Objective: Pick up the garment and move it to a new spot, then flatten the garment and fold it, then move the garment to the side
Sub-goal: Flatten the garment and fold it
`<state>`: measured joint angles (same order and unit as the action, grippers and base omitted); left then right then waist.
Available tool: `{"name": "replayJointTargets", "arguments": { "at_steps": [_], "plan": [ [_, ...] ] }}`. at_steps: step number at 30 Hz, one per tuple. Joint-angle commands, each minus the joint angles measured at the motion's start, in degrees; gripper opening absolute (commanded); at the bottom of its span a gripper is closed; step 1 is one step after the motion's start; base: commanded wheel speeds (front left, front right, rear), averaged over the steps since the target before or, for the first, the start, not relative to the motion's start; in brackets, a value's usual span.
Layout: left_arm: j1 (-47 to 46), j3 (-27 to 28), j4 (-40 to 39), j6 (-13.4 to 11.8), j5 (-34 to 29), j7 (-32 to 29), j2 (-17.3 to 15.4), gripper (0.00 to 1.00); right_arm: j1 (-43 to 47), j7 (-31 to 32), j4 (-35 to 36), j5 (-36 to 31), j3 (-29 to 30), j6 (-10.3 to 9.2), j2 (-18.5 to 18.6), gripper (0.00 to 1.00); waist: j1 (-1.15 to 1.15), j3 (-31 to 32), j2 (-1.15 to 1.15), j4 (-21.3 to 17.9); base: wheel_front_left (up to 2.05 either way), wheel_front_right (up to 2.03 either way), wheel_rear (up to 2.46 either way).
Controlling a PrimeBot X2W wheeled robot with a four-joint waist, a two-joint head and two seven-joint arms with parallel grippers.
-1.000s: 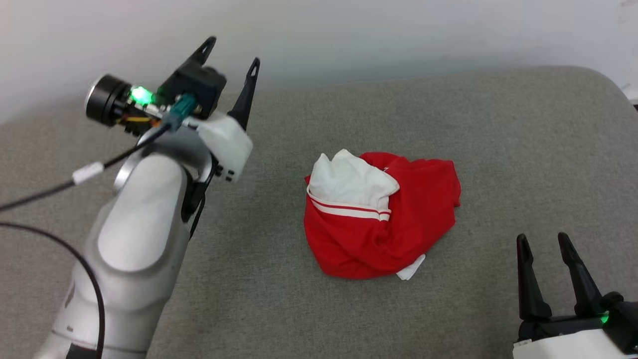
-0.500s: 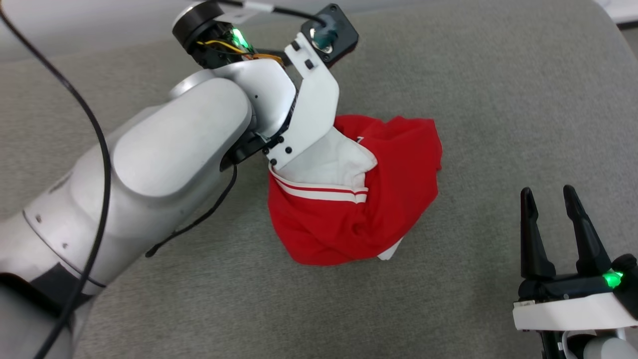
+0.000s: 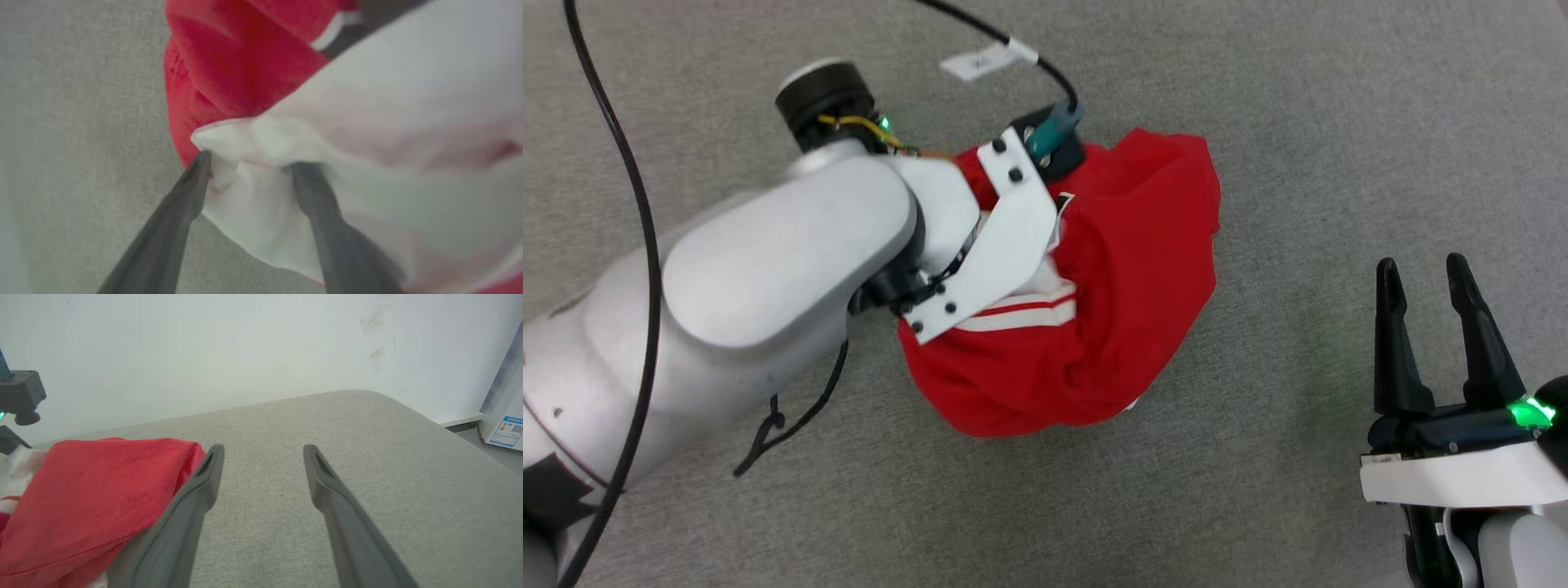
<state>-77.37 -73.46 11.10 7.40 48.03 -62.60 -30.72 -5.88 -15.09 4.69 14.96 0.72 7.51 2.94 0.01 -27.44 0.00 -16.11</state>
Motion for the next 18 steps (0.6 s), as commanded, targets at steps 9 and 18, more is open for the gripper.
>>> {"name": "replayJointTargets", "arguments": {
  "at_steps": [9, 18],
  "plan": [
    [7.4, -0.9, -4.0, 0.0, -2.8, -6.5, -3.1, 0.37, -1.8, -0.1, 0.1, 0.3, -0.1, -0.04, -0.1, 1.00, -0.01, -2.4, 0.00, -1.1, 0.00, 0.00, 0.00],
    [3.1, 0.1, -4.8, 0.0, -1.4, 5.8, -2.1, 0.00, 0.7, -0.1, -0.5, -1.7, 0.9, -0.04, -0.1, 1.00, -0.01, 2.3, 0.00, 2.8, 0.00, 0.00, 0.00]
  ]
}}
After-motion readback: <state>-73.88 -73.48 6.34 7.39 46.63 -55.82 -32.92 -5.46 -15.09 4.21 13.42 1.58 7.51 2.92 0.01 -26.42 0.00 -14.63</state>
